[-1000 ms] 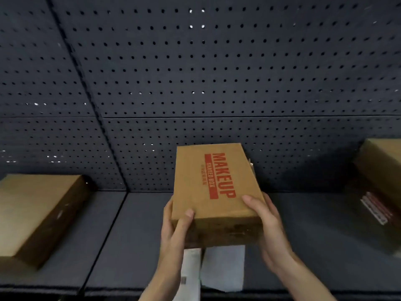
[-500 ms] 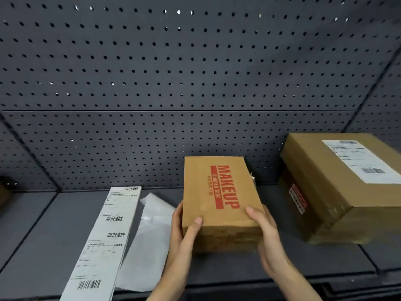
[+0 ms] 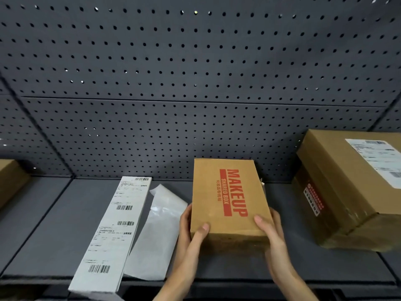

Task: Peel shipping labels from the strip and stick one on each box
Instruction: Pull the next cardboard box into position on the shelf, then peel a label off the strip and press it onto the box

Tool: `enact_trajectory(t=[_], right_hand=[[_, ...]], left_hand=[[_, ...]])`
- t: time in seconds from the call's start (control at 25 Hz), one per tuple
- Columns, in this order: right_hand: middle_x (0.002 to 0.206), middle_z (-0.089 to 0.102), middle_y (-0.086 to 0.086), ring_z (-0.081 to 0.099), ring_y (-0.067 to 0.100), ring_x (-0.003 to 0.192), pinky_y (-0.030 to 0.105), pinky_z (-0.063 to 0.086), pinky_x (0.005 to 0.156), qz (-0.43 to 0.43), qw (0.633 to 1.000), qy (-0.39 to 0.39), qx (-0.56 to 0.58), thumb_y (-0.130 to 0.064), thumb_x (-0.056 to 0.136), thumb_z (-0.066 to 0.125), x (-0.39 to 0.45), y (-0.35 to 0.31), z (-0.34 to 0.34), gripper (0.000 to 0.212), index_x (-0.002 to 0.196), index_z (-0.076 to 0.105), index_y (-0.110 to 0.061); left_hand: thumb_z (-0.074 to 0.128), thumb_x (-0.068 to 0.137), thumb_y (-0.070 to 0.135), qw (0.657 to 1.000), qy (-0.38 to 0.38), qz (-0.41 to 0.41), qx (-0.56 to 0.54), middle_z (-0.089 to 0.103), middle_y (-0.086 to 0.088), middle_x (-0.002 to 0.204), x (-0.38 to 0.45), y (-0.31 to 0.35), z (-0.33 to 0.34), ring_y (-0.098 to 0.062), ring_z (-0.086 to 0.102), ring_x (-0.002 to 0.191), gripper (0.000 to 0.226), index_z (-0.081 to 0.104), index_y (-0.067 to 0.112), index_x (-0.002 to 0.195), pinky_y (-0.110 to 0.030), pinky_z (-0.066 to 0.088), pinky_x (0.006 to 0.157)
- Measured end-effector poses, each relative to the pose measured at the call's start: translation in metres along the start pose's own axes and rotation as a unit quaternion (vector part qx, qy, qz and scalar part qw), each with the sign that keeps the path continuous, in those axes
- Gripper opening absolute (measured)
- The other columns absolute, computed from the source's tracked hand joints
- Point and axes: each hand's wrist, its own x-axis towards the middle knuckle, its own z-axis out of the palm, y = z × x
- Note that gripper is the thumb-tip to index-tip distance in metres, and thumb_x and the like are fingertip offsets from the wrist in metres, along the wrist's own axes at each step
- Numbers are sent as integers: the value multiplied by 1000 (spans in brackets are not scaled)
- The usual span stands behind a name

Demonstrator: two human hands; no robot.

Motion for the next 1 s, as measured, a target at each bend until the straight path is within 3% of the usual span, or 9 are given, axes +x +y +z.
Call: enact_trajectory(t=[0.16, 0.28, 0.4, 0.48, 0.6, 0.8, 0.92, 1.0], right_hand=[[122, 70, -2, 66, 21, 113, 47, 52, 100, -18, 1000, 7, -24, -78, 44, 80, -7, -5, 1, 85, 119, 50, -49], [127, 60, -10, 59, 12, 119, 35, 52, 94, -100, 987, 41, -119, -52, 73, 83, -18, -16, 1, 56, 118, 49, -44], [130, 56, -8, 53, 11, 123, 47, 47, 108, -253, 913, 121, -295, -15, 79, 84, -23, -32, 1, 52, 120, 54, -25], [123, 58, -1, 54, 16, 118, 42, 46, 103, -370, 832, 128, -392, -9, 74, 86, -28, -39, 19, 47, 113, 60, -14], [106, 64, 1, 57, 20, 106, 35, 43, 94, -482, 753, 59, -443, -14, 76, 82, -48, -39, 79, 28, 99, 67, -10], [95, 66, -1, 60, 20, 93, 33, 46, 78, -557, 651, -109, -504, -25, 85, 71, -67, 7, 172, 16, 94, 71, -12], [98, 65, -4, 59, 18, 94, 32, 47, 80, -537, 624, -184, -537, -35, 88, 65, -69, 47, 208, 20, 96, 70, -18], [102, 65, -6, 59, 15, 97, 32, 48, 81, -526, 623, -221, -535, -39, 89, 64, -68, 70, 223, 22, 96, 71, -20]], left_hand=[[70, 77, 45, 999, -24, 14, 23, 62, 14, 133, 1, 2, -8, 7, 58, 117, 63, 46, 37, 135, -6, 46, 87], [74, 71, 55, 997, -57, 15, 56, 61, 17, 134, 1, 10, -21, 3, 56, 123, 76, 46, 34, 138, -16, 49, 95], [69, 75, 59, 989, -74, 49, 115, 60, 25, 129, 3, 28, -43, 5, 54, 123, 63, 55, 35, 131, -20, 46, 100], [62, 80, 55, 978, -63, 94, 177, 64, 20, 119, 7, 42, -70, 1, 59, 116, 40, 68, 31, 112, -16, 46, 94], [59, 83, 46, 939, -40, 141, 310, 69, 12, 96, 13, 53, -128, -10, 66, 94, 22, 72, 28, 86, -22, 51, 78], [56, 79, 47, 821, 21, 169, 545, 65, 23, 91, 8, 59, -213, -2, 63, 85, 20, 66, 31, 85, -30, 50, 65], [55, 78, 47, 770, 15, 179, 612, 66, 22, 92, 7, 53, -251, -7, 63, 86, 22, 67, 30, 85, -22, 39, 63], [52, 76, 45, 760, 1, 177, 625, 65, 20, 90, 8, 45, -270, -7, 63, 86, 25, 69, 28, 83, -19, 38, 66]])
